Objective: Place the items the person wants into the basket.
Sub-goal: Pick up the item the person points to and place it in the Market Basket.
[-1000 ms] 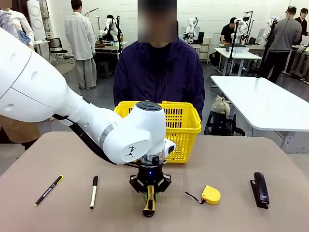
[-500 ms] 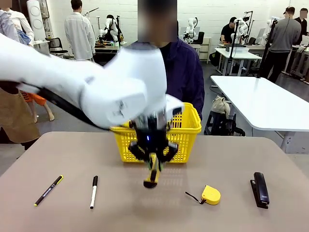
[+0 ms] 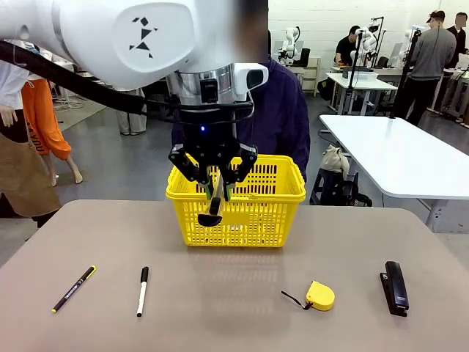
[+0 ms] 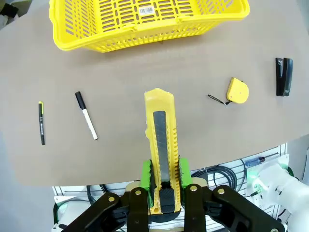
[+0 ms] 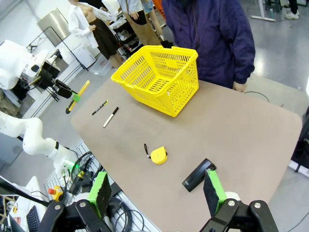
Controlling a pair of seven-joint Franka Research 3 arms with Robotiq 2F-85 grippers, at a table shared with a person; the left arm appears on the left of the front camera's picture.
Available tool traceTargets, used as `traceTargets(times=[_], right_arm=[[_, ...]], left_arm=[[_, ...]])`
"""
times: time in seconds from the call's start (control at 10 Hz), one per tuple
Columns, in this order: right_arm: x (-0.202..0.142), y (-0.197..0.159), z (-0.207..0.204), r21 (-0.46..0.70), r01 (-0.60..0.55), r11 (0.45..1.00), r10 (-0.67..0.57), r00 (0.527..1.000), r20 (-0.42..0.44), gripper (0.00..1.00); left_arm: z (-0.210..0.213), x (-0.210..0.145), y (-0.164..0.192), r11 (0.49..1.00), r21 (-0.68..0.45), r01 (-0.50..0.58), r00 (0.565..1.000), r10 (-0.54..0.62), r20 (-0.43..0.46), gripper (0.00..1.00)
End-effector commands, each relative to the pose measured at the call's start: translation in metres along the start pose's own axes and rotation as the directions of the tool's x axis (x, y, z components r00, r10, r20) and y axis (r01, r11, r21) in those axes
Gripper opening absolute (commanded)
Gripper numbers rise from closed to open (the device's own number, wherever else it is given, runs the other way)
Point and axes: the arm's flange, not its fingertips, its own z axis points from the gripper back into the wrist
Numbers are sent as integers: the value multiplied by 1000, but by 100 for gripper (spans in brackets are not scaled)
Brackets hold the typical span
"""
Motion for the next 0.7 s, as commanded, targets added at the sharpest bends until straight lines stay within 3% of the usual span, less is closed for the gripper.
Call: traceTargets(times=[0.0, 0.6], right_arm=[[0, 0, -1, 18, -14, 1000, 14, 1000, 24, 100], [0, 0, -1, 18, -14, 1000, 14, 1000, 24, 100]], left_arm=[[-5, 7, -2, 1000, 4, -6, 999, 6, -39, 0], [-4, 6, 1, 1000, 5, -8, 1000, 8, -9, 0]])
